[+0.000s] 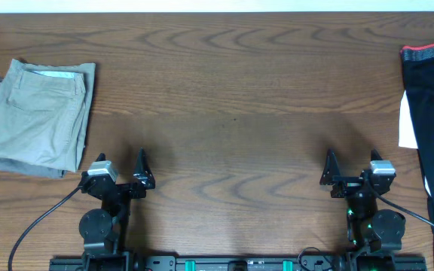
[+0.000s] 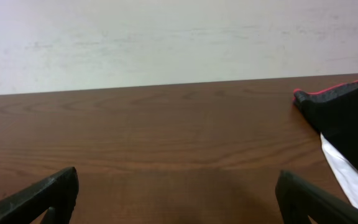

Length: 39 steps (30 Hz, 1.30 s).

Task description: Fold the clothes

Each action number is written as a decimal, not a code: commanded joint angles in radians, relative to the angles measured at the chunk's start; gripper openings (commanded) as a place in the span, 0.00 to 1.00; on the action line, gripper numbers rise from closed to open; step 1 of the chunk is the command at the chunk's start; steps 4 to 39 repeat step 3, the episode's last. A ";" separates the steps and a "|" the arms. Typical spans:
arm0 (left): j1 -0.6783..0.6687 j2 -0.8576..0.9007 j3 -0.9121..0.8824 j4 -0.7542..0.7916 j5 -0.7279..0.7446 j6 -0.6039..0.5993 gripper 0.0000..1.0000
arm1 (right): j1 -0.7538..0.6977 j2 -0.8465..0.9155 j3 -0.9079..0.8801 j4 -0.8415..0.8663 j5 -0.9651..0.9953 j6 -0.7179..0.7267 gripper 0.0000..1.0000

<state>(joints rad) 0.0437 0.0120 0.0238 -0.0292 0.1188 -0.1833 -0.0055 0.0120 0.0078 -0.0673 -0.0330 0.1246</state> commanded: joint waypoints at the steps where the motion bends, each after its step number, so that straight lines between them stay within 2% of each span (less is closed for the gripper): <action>1: -0.004 -0.008 -0.020 -0.032 -0.008 0.010 0.98 | -0.008 -0.007 -0.002 -0.004 0.003 -0.010 0.99; 39: -0.004 -0.008 -0.020 -0.032 -0.008 0.010 0.98 | -0.008 -0.007 -0.002 -0.004 0.003 -0.010 0.99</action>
